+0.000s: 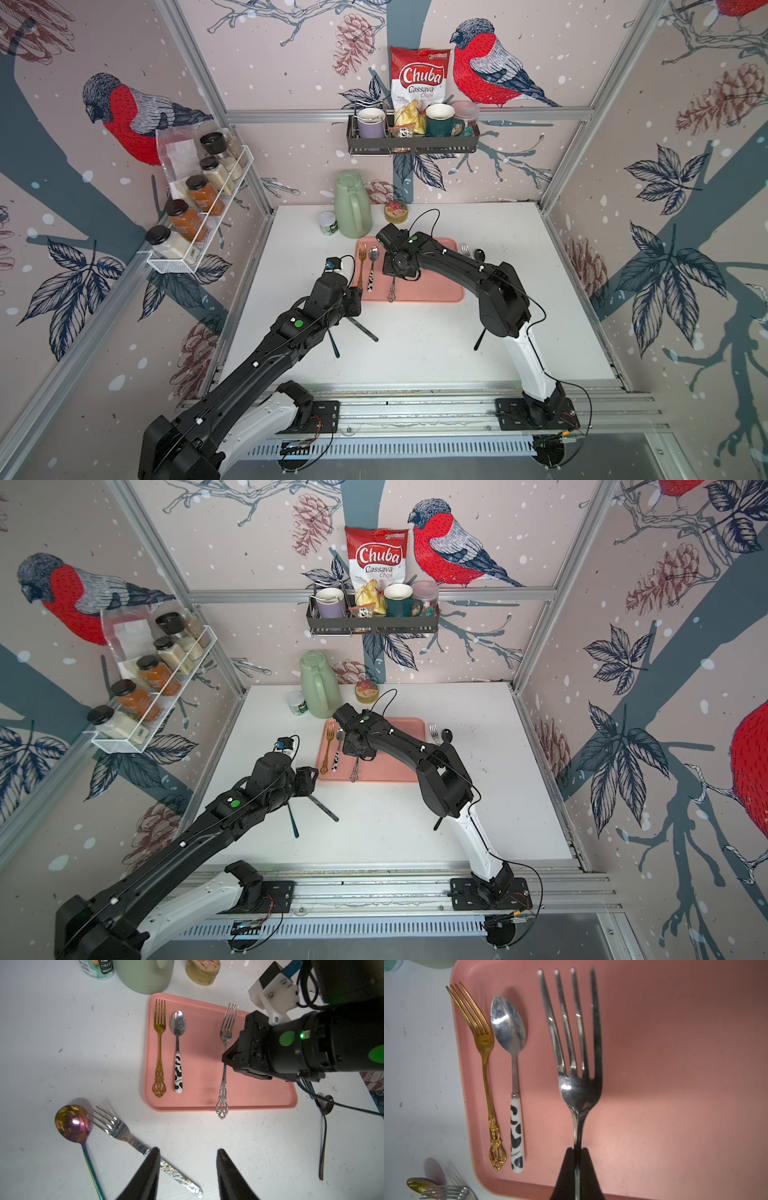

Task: Set the spoon and fork side by side
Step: Place the fork on the tray.

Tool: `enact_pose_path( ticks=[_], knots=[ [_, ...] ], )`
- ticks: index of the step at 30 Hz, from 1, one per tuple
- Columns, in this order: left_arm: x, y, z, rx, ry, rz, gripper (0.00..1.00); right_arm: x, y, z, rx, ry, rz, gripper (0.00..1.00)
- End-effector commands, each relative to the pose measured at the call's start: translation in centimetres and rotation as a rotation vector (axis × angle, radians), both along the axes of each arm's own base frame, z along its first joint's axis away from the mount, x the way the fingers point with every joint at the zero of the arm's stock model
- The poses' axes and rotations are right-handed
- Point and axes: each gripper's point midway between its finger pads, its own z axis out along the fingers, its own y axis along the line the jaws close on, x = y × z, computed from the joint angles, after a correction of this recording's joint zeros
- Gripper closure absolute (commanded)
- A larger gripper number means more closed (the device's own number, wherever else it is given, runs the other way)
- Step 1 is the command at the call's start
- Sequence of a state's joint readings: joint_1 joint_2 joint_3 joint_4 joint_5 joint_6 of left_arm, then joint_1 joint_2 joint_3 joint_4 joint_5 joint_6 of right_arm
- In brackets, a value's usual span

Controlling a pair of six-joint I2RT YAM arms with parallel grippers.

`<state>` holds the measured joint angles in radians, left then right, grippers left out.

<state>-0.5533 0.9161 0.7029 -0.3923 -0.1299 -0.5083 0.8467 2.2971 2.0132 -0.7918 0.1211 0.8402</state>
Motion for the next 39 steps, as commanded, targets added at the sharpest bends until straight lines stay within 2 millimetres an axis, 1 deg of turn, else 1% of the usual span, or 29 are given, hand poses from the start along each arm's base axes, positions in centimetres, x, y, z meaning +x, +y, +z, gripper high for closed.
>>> enact_pose_path(
  ticks=[1, 5, 7, 13, 16, 23, 24, 29, 33, 34, 36, 37, 38, 39],
  knots=[
    [0.1, -0.3, 0.5, -0.011, -0.022, -0.012, 0.54, 0.4, 2.0, 0.0, 0.062, 0.014, -0.003, 0.99],
    [0.1, -0.4, 0.5, -0.018, -0.022, -0.020, 0.54, 1.1, 3.2, -1.3, 0.047, 0.036, 0.007, 0.99],
    [0.0, -0.5, 0.3, -0.019, -0.019, -0.022, 0.54, 1.3, 3.5, -1.6, 0.042, 0.035, 0.009, 0.99],
    [0.0, -0.5, 0.3, -0.017, -0.018, -0.026, 0.54, 1.5, 3.1, -2.6, 0.019, 0.043, 0.000, 0.99],
    [0.1, -0.6, 0.1, -0.019, -0.015, -0.029, 0.54, 1.7, 2.9, -2.7, 0.013, 0.040, 0.013, 0.99],
    [0.1, -0.5, 0.0, -0.005, -0.012, -0.031, 0.54, 2.8, 2.2, -3.4, -0.013, 0.046, 0.049, 0.99],
    [0.1, -0.6, 0.0, -0.008, -0.013, -0.034, 0.54, 3.0, 2.2, -3.5, -0.010, 0.047, 0.058, 0.99],
    [0.1, -0.7, -0.4, -0.007, -0.003, -0.039, 0.54, 3.4, 3.6, -4.1, 0.032, 0.036, 0.161, 0.98],
    [0.1, -0.6, -0.8, 0.007, 0.004, -0.034, 0.54, 3.6, 3.5, -4.7, 0.022, 0.032, 0.178, 0.96],
    [0.1, -0.6, -0.8, 0.005, 0.003, -0.035, 0.54, 3.7, 3.6, -4.6, 0.026, 0.031, 0.185, 0.93],
    [0.1, -0.7, -0.8, 0.003, 0.005, -0.039, 0.54, 3.6, 3.6, -4.6, 0.031, 0.035, 0.199, 0.81],
    [0.2, -0.7, -0.8, 0.002, 0.008, -0.040, 0.54, 3.7, 3.5, -4.6, 0.032, 0.038, 0.203, 0.70],
    [0.2, -0.8, -0.8, 0.003, 0.008, -0.042, 0.54, 3.7, 3.2, -4.4, 0.032, 0.040, 0.197, 0.61],
    [0.2, -0.8, -0.8, 0.004, 0.011, -0.045, 0.54, 3.9, 2.9, -4.0, 0.034, 0.041, 0.191, 0.58]
  ],
)
